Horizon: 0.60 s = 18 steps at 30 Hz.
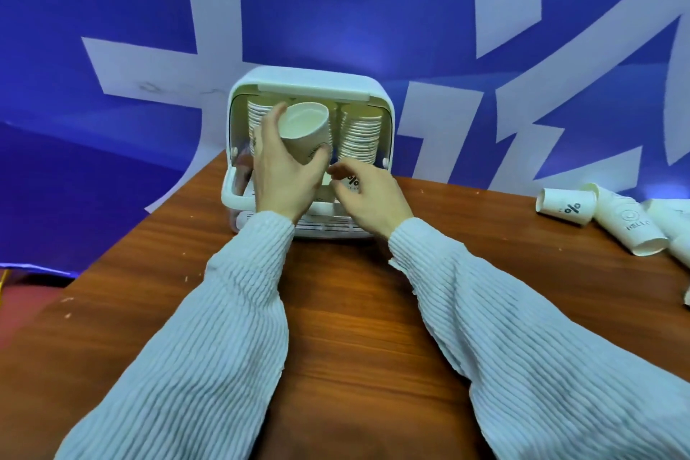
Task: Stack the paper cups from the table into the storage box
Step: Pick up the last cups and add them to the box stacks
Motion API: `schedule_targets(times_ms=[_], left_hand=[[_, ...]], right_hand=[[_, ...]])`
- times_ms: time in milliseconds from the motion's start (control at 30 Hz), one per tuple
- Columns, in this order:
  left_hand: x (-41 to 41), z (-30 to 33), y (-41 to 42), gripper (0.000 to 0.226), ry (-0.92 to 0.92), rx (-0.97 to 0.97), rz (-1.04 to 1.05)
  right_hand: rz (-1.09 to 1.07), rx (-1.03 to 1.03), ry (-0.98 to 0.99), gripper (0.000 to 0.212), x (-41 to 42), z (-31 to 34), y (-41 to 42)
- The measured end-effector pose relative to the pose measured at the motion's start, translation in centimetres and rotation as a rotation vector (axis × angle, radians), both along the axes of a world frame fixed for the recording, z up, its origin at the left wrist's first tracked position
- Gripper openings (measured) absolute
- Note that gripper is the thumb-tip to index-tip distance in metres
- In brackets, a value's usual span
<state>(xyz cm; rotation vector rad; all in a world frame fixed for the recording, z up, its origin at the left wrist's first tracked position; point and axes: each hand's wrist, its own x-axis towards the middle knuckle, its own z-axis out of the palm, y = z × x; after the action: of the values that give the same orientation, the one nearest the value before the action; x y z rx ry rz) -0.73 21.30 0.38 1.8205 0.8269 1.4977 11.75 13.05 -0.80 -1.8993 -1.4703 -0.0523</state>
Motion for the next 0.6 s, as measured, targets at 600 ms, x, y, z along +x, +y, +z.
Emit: schedule_targets(times_ms=[600], left_hand=[[2.0,0.7,1.3,0.076,0.567,0.105,0.019]], right_hand=[[-0.017,0.07,0.118,0.027,0.2,-1.3,-1.6]])
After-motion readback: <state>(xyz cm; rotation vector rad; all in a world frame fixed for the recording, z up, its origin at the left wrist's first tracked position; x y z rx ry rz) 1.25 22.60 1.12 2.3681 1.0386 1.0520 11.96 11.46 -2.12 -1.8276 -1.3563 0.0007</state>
